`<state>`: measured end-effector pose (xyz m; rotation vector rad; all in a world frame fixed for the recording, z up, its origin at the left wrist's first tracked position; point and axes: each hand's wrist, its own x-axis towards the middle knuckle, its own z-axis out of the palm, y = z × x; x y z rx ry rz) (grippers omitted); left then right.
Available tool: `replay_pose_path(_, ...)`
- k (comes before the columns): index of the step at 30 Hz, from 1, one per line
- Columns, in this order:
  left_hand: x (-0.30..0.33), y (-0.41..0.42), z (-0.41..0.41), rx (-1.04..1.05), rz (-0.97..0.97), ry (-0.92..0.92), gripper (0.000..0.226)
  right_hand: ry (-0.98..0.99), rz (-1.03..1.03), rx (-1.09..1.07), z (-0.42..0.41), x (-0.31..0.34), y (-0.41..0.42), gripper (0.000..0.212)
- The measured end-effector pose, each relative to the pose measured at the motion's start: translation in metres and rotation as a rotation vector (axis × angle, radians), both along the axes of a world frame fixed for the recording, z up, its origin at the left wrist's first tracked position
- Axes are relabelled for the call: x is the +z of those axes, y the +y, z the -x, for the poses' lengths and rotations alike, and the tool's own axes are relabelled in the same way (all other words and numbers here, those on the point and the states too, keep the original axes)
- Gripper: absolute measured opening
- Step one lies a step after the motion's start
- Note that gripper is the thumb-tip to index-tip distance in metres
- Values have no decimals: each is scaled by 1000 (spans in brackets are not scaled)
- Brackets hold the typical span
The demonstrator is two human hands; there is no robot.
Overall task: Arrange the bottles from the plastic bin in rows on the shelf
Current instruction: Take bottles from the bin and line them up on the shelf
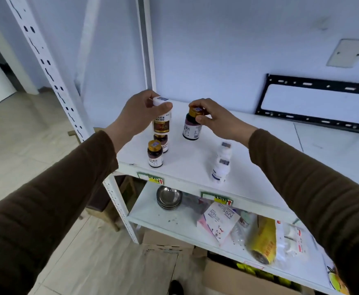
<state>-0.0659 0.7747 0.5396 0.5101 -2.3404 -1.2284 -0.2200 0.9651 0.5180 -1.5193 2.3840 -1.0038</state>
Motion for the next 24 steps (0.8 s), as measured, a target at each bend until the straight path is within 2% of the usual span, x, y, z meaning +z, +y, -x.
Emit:
replay_pose_path(8, -4, -66, 65, 21, 64, -24, 41, 49, -189, 71, 59, -26, -89, 37)
replay_pose_path(13, -19, -96, 86, 17, 29, -61, 41, 43, -314, 93, 72, -51, -128, 36)
replay_pose_path(24, -38, -122, 107, -34, 13, -62, 40, -43, -409, 136, 75, -72, -152, 38)
